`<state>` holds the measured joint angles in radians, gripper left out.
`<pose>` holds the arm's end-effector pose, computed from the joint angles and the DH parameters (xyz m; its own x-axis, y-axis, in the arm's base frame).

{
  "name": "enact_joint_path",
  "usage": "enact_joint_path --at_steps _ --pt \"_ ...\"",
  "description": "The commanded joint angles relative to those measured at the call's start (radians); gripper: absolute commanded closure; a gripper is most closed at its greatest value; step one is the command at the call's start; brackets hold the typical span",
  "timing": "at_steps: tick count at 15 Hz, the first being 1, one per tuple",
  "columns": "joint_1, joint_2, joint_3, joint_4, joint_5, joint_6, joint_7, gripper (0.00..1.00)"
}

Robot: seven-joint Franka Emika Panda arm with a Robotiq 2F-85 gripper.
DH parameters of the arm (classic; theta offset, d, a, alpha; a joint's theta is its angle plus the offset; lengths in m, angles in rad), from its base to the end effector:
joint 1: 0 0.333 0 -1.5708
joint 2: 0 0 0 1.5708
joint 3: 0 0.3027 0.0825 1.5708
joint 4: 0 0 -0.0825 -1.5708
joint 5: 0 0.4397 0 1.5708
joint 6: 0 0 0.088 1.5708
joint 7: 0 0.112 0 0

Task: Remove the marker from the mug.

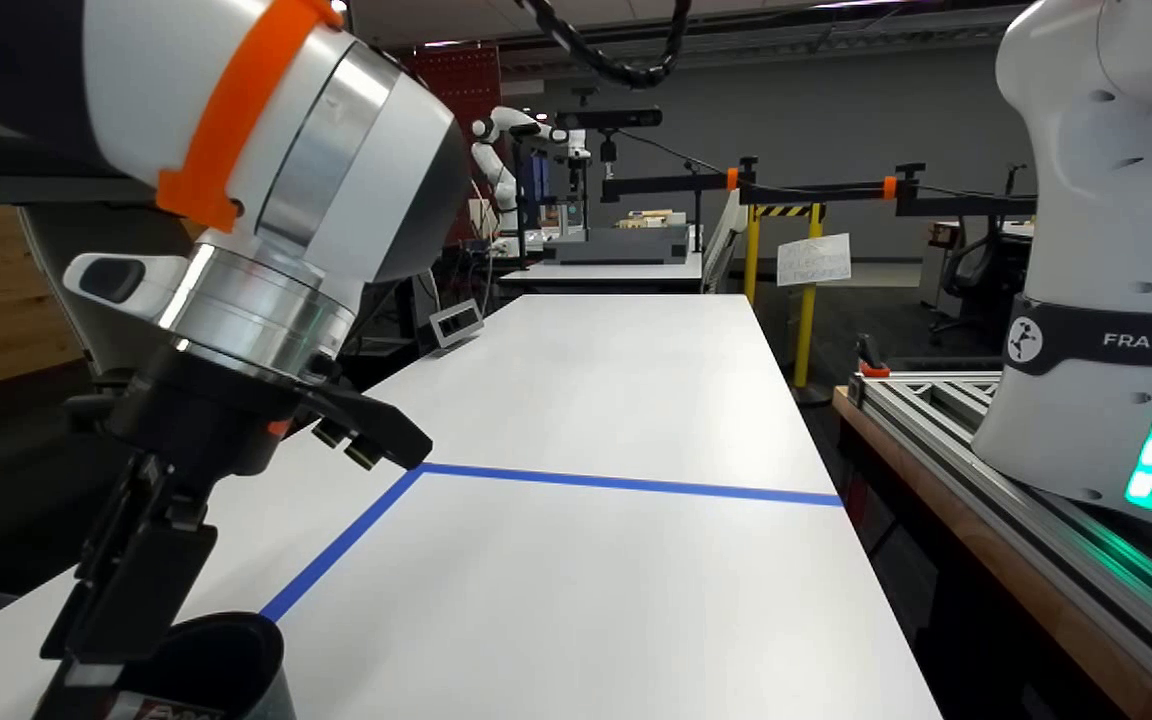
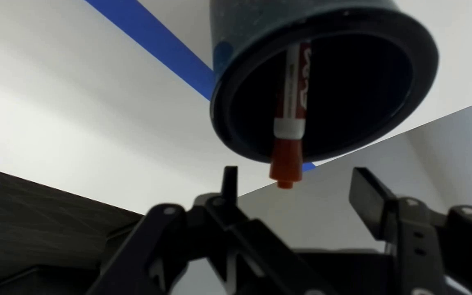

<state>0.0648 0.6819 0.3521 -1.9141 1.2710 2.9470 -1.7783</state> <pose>0.6092 0.2061 0.0961 0.5499 0.5780 0.6030 0.7649 -0.6385 -0.0855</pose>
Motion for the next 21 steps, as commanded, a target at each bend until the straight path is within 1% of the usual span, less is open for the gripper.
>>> enact_joint_path --at_steps 1,2,3,4,5,7,8,10,11,12,14,15,16,21 --pt "-0.011 0.027 0.026 0.030 0.043 0.032 -0.052 0.37" --pt "-0.014 0.033 0.029 0.036 0.044 0.034 -0.058 0.36" --pt "-0.014 0.034 0.029 0.035 0.042 0.035 -0.058 0.39" --pt "-0.015 0.035 0.030 0.034 0.042 0.036 -0.057 0.37" --pt "-0.016 0.040 0.031 0.039 0.041 0.037 -0.057 0.41" --pt "-0.016 0.044 0.033 0.041 0.041 0.039 -0.058 0.44" --pt "-0.017 0.045 0.034 0.041 0.041 0.041 -0.059 0.47" --pt "-0.021 0.046 0.039 0.046 0.045 0.042 -0.066 0.70" --pt "-0.021 0.045 0.040 0.046 0.044 0.044 -0.067 0.77" --pt "-0.023 0.044 0.042 0.046 0.044 0.043 -0.069 0.88" --pt "-0.026 0.045 0.045 0.046 0.044 0.042 -0.074 1.00" --pt "-0.028 0.046 0.047 0.046 0.044 0.042 -0.075 0.96" --pt "-0.032 0.042 0.050 0.042 0.046 0.039 -0.077 0.95" --pt "-0.068 -0.013 0.085 -0.007 0.057 0.012 -0.073 0.95"
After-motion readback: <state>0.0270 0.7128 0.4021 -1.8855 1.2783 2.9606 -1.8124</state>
